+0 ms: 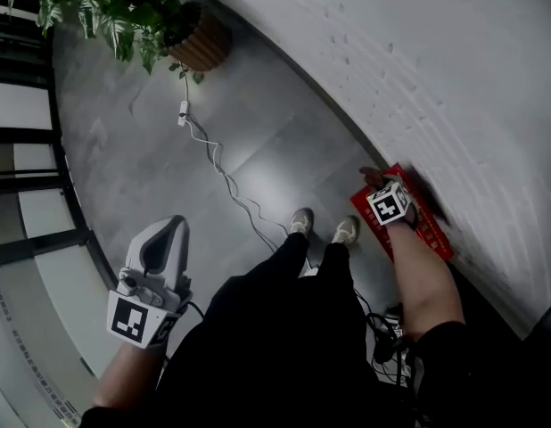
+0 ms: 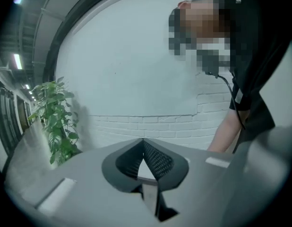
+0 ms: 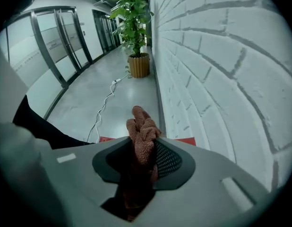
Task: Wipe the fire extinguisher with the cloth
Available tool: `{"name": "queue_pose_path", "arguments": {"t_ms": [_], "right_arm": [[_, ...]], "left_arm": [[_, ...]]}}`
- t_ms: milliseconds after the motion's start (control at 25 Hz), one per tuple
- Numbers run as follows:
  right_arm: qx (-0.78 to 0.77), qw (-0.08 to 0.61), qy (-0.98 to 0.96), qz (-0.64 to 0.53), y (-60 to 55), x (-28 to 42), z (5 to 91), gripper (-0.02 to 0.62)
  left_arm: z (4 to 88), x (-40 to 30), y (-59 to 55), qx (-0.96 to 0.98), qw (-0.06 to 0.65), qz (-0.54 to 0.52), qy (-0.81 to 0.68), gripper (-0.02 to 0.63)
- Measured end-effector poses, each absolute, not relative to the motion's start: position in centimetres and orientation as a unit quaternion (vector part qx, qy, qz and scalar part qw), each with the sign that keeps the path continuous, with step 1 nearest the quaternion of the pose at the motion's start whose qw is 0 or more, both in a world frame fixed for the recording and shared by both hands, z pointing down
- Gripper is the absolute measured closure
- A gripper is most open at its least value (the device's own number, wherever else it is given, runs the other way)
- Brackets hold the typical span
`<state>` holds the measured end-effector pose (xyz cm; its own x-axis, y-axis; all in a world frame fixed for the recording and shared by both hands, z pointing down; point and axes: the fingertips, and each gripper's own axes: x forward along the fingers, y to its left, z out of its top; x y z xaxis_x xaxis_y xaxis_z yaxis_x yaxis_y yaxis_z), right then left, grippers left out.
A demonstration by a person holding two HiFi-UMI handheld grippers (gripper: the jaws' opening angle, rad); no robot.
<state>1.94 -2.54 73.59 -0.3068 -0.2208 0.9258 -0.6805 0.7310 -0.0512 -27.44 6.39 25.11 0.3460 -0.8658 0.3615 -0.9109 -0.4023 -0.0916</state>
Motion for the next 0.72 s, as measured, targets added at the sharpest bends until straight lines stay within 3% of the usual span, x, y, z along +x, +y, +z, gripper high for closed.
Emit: {"name": "queue_pose_path", "arguments": {"t_ms": [240,720], "right_arm": [[0.296,0.514,-0.765,0.251,1.5,5.9,73.7,0.476],[0.443,0.524,-0.585,0.433,22.3,26.4,72.6,0.477]], "left_arm": [[25.6,-26.5,5.8,0.826,0.071,0.167,-0.534,0.607],[26.2,-17.2,0.3,0.906,0.056,0.132,-0.399,0.606]]}}
